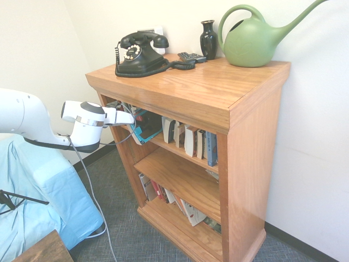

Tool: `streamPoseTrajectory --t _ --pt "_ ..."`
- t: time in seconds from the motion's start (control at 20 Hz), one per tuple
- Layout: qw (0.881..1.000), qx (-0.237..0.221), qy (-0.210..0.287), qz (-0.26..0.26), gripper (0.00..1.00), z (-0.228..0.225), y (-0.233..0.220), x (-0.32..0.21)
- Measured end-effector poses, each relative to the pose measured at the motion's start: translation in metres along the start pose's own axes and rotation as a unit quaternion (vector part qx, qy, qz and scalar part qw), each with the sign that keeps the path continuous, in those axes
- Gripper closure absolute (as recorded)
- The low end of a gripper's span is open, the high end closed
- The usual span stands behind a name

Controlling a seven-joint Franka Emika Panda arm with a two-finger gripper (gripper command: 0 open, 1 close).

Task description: Organize the shelf

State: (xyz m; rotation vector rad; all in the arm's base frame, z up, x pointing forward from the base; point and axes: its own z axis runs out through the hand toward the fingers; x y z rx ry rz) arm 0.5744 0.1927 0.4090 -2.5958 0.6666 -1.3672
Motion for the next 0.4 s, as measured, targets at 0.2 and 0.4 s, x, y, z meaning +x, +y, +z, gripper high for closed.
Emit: streamPoseTrajectory --t 0.2,0.4 --pt "1.000 0.013 -0.025 -0.008 0.00 -0.024 0.018 -0.027" --pt "0.999 0.010 -0.038 0.012 0.00 -0.055 0.054 -0.032"
